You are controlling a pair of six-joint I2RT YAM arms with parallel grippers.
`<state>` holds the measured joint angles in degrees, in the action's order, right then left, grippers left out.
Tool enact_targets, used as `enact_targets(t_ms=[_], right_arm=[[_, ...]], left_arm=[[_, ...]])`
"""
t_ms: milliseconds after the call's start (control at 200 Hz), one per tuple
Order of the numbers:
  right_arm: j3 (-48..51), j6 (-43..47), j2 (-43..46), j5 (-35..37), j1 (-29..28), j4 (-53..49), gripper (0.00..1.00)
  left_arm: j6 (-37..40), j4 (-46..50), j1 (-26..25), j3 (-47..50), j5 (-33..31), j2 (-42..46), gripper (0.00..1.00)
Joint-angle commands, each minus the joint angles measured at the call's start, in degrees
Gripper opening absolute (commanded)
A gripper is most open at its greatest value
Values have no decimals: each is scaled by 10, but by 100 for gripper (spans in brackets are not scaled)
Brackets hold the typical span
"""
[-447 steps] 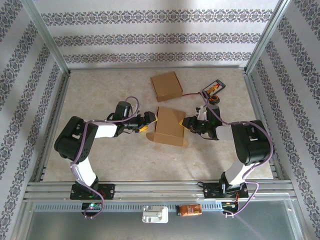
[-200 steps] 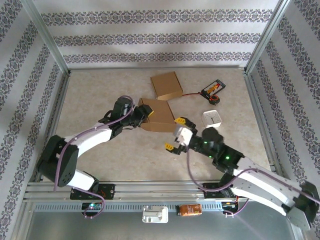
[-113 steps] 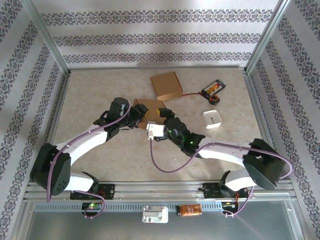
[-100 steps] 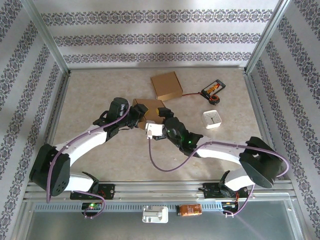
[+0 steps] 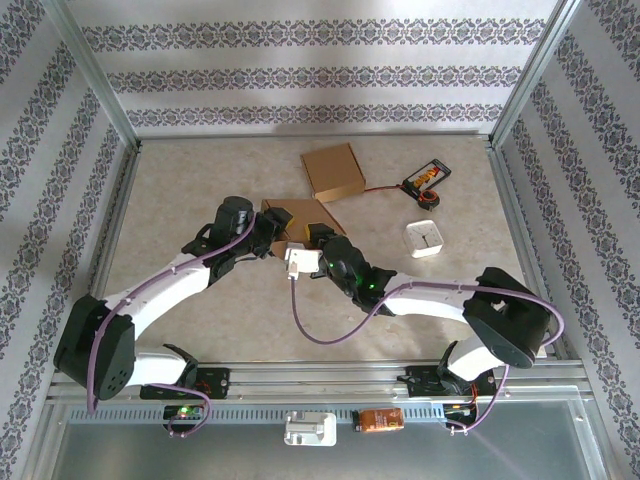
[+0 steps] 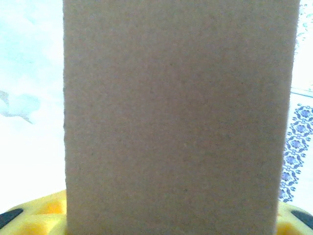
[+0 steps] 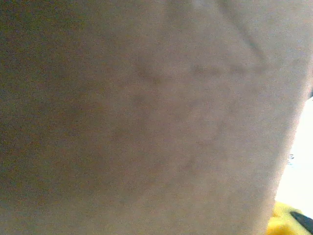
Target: Fold the paper box
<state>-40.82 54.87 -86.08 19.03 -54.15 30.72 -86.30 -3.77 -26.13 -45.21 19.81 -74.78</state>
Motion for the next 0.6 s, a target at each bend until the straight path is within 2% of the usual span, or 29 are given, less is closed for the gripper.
enact_targets(t_ms=[0, 165, 320, 390, 485, 545, 595], right_arm=[[9, -14, 32, -5, 7, -16, 37], [20, -25, 70, -30, 20, -51, 32], [14, -88, 142, -113, 66, -141, 29], [-14, -120, 170, -197, 106, -246, 29], [-69, -131, 188, -299, 156, -384, 29], [-141, -107, 182, -357, 174, -528, 29], [-212, -85, 166, -372, 174, -648, 30]], left_arm=[[-19, 1, 7, 2, -10, 20, 49], [-12, -20, 9, 1, -7, 22, 66], [102, 42, 8, -37, -70, 62, 87], [180, 85, 9, -62, -120, 93, 100], [298, 129, 10, -93, -188, 135, 100], [409, 147, 10, -110, -214, 165, 100], [496, 173, 9, -123, -227, 185, 100]])
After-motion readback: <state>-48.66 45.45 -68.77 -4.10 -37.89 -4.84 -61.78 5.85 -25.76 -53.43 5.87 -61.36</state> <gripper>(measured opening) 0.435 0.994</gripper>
